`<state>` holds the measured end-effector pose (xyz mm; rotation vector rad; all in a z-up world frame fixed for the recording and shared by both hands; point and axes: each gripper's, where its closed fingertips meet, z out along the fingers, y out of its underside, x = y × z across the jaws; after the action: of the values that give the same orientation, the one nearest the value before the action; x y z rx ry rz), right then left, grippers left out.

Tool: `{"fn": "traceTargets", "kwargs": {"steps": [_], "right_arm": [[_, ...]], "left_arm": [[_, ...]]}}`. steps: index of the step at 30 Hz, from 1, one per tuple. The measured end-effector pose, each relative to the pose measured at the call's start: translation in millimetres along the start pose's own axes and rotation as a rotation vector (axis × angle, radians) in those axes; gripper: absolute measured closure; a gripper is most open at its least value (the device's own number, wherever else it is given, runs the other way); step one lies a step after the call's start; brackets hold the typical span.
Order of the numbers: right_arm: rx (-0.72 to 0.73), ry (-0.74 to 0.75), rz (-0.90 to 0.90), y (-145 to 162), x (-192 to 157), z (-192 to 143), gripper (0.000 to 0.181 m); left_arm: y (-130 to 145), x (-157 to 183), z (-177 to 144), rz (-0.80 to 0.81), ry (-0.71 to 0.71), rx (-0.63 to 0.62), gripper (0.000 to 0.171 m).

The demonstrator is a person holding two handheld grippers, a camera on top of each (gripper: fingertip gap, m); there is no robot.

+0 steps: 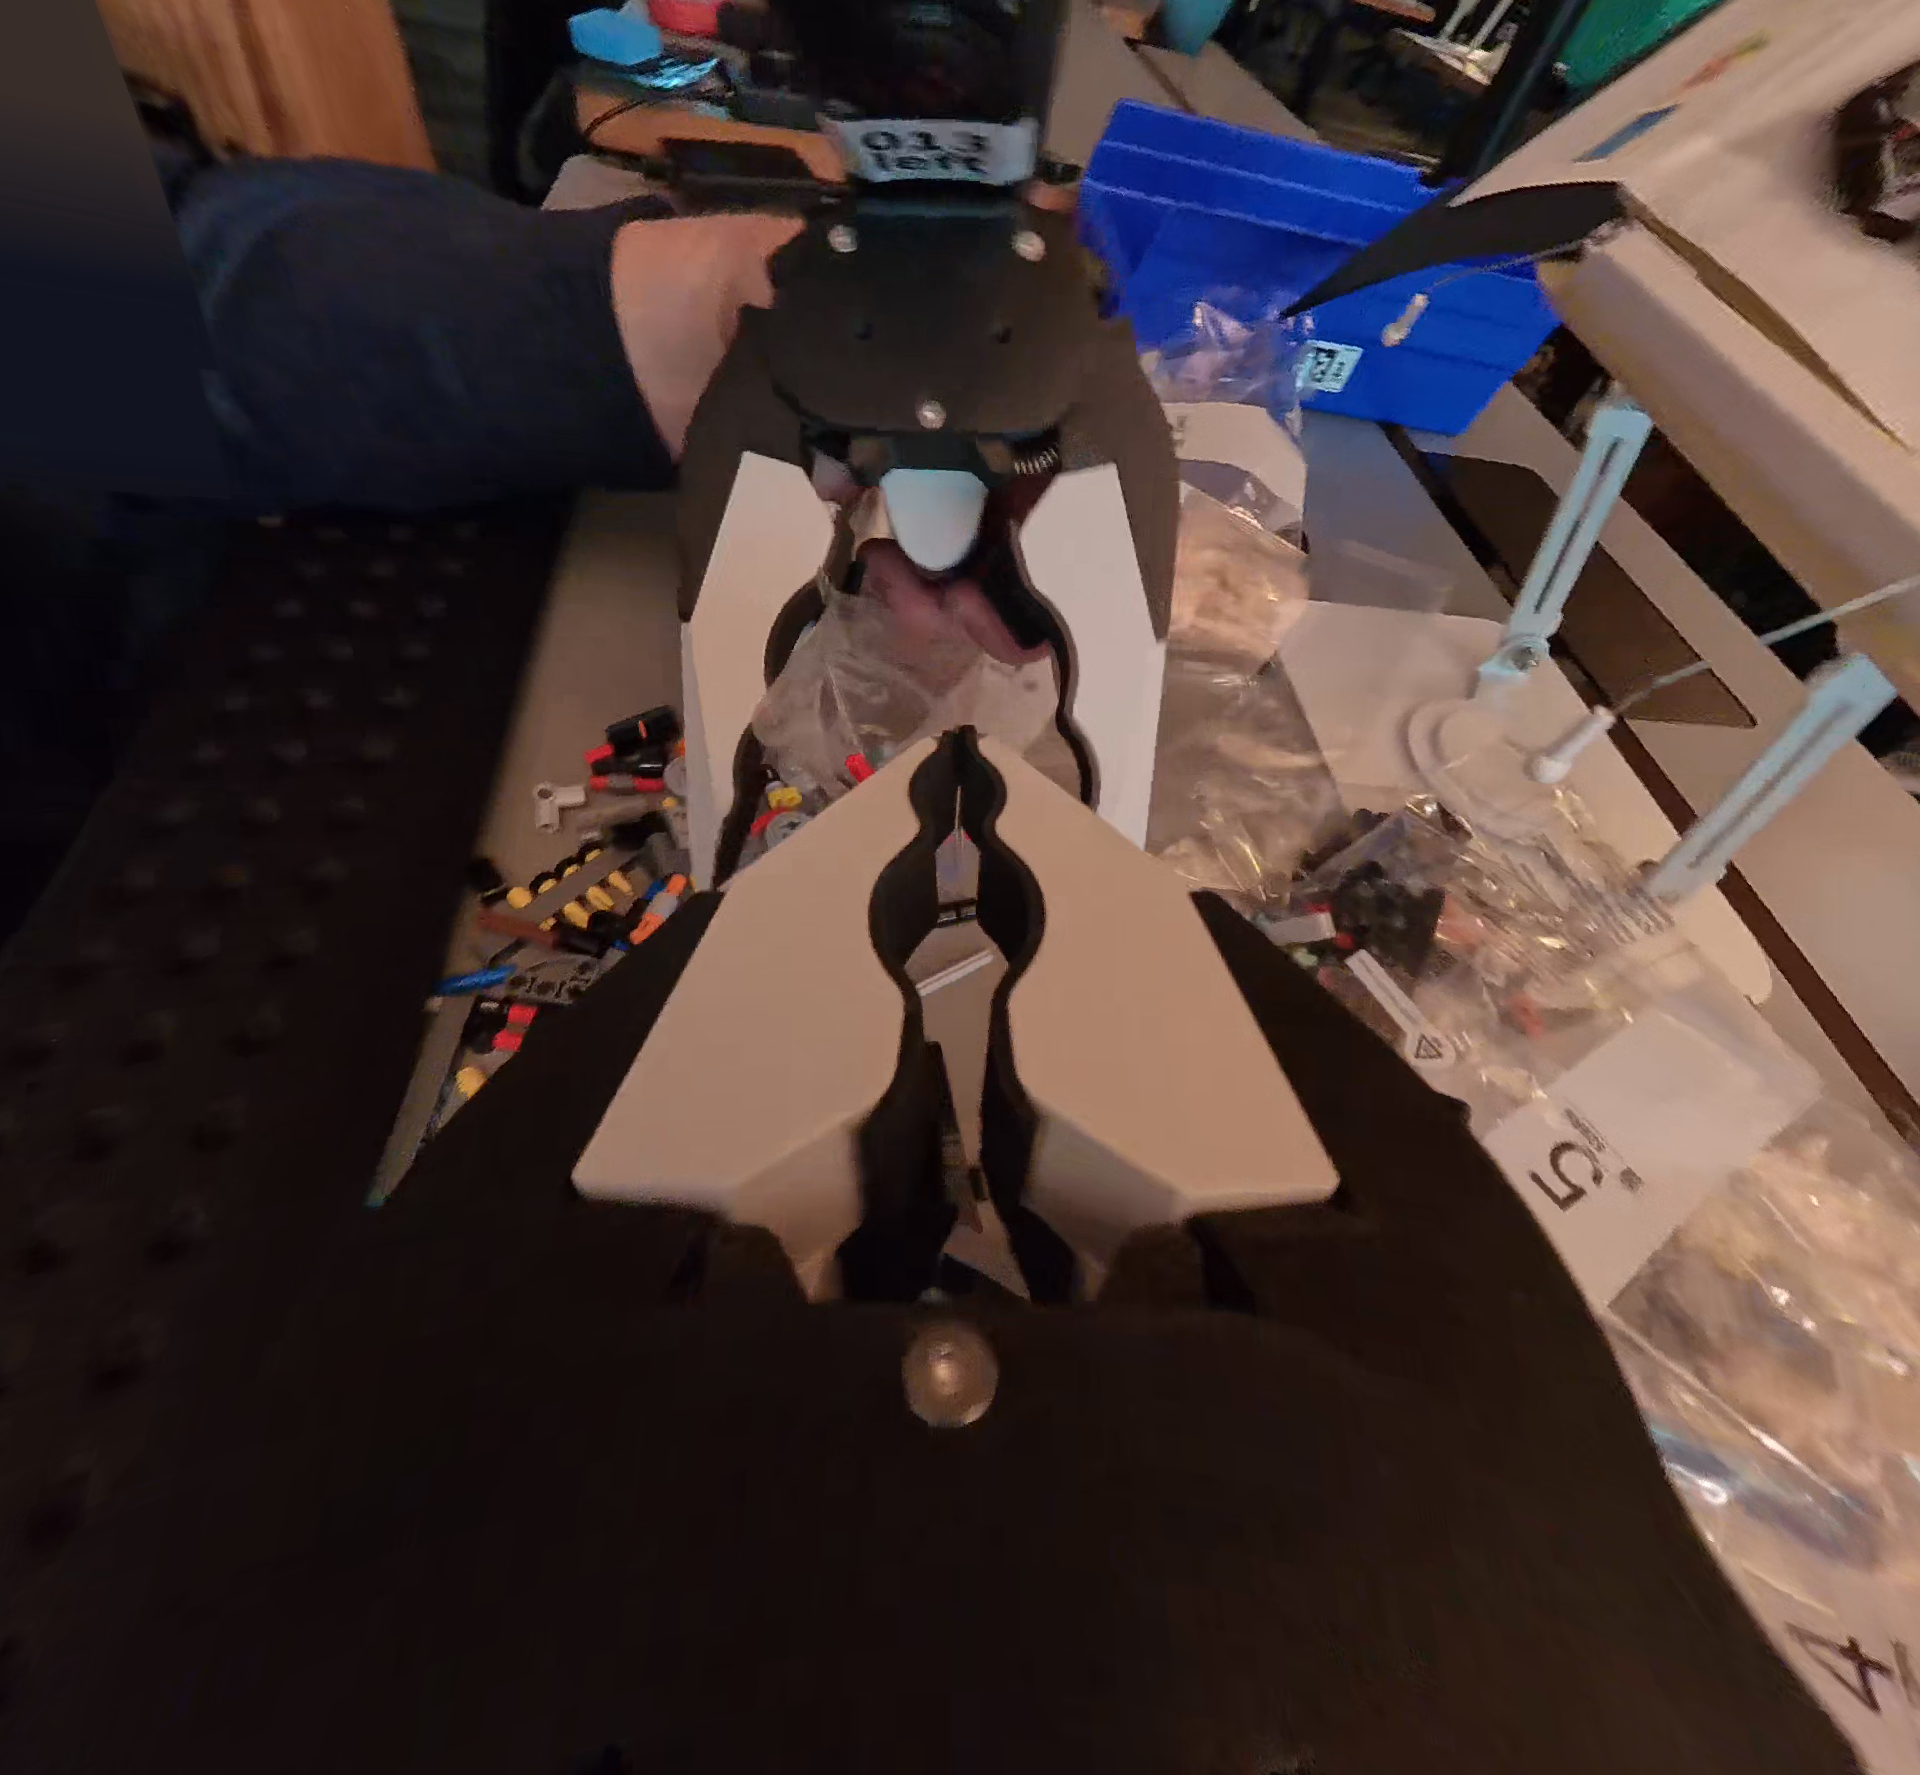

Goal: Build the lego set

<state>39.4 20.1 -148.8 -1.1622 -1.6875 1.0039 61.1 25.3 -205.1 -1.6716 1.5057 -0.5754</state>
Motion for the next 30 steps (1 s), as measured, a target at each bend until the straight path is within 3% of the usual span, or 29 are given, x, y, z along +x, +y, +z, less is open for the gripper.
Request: {"fn": "traceTargets", "kwargs": {"steps": [6, 10, 17, 21, 26, 30], "right_arm": [[0.009, -0.06, -0.025, -1.5, -12.3, 0.9, 0.181], [0.008, -0.06, -0.024, -1.3, -12.6, 1.1, 0.181], [0.01, -0.036, -0.016, -1.2, -8.3, 1.8, 0.181], [0.035, -0.006, -0.008, -5.0, -3.2, 1.1, 0.181], [0.103, 0.05, 0.024, -16.2, 9.2, -8.8, 0.165], [0.05, 0.149, 0.102, -1.9, 33.7, -21.0, 0.167]], "left_arm": [[-4.2, 25.1, 9.7, -0.03, 0.151, 0.035, 0.085], [-4.4, 27.1, 15.3, -0.025, 0.173, 0.05, 0.107], [-3.5, 21.1, 15.8, -0.015, 0.143, 0.051, 0.133], [-4.7, 16.4, 13.2, -0.017, 0.123, 0.066, 0.14], [0.2, 8.1, 10.7, -0.022, 0.086, 0.055, 0.147], [5.1, -7.0, -2.3, -0.054, 0.028, 0.063, 0.146]]}}
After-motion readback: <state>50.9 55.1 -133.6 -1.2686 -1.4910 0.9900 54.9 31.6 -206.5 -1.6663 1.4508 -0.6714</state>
